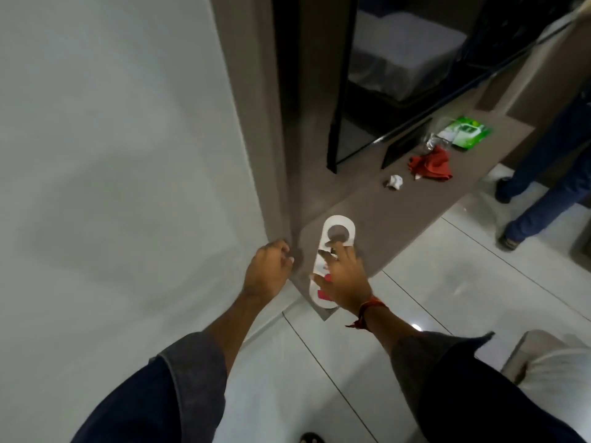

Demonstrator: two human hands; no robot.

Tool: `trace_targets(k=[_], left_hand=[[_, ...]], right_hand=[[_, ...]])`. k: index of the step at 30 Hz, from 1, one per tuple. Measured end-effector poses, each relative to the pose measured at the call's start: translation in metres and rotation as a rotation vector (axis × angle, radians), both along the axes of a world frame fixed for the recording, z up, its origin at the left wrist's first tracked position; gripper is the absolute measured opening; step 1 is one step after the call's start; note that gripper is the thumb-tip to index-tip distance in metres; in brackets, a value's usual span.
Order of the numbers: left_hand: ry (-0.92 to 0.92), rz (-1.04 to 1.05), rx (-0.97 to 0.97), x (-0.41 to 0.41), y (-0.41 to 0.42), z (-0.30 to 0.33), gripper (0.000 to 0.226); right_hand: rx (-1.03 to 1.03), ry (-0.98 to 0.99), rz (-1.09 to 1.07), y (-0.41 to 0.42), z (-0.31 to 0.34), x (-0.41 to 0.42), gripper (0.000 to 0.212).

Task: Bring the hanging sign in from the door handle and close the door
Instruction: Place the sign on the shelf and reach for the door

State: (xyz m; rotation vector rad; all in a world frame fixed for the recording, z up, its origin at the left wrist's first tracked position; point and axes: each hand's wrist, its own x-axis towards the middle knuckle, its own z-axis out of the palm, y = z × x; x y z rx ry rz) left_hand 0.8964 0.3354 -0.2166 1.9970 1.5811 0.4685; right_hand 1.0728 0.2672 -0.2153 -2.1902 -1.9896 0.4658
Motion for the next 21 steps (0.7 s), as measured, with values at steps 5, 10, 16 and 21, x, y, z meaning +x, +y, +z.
trace_targets(k=[5,10,16,21], left_hand=[[0.028,0.121,0.283,-0.108,-0.043,0.067,0.035],[0.164,0.401,0.379,-0.257,-0.106,0.134,0.045],[0.234,0.835,0.434,-0.438,-0.224,0.207,0.052],[0.238,1.147,0.482,-0.566,-0.383,0.255,0.050]], right_hand=[[0.194,-0.006,0.331,0.002,0.062,-0.117,0.043],[0.349,0.077,0.647,-0.011,0.134,-0.277,0.049],[0.440,0.228,0.932,-0.065,0.212,-0.464,0.045],[0.413,0.417,1.236,-0.167,0.261,-0.625,0.051]])
